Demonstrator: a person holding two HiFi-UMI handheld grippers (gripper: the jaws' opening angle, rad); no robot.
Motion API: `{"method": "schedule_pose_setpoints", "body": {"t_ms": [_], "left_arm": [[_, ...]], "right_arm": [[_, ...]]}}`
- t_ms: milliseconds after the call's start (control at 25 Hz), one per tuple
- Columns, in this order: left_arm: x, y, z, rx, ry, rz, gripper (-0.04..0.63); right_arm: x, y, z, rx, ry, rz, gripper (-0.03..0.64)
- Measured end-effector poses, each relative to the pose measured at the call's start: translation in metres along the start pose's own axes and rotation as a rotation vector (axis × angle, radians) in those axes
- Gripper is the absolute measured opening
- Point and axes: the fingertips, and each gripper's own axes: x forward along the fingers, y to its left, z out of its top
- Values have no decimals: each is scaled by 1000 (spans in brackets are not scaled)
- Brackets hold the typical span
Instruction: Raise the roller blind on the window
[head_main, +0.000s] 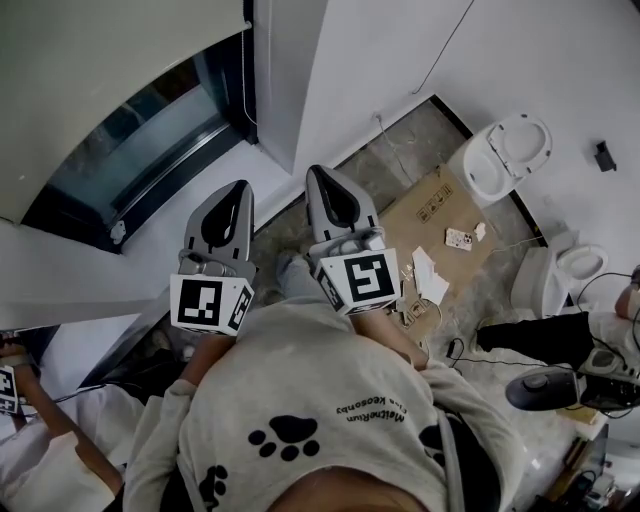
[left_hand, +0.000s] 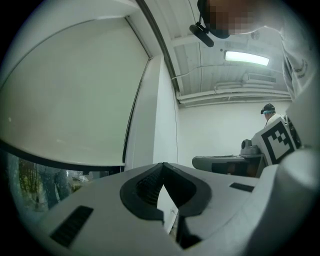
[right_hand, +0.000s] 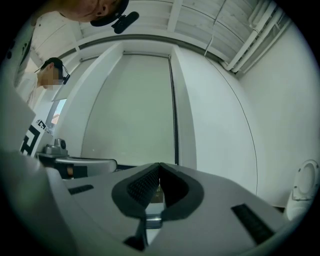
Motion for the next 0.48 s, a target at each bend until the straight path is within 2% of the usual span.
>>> {"method": "schedule_pose_setpoints", "body": {"t_ms": [240, 480], "left_arm": [[21, 15, -5, -6, -7, 6, 8], [65, 41, -6, 4, -19, 7, 8]], "right_arm": [[32, -4, -5, -6, -5, 33, 9], [82, -21, -6, -9, -34, 58, 9]]}}
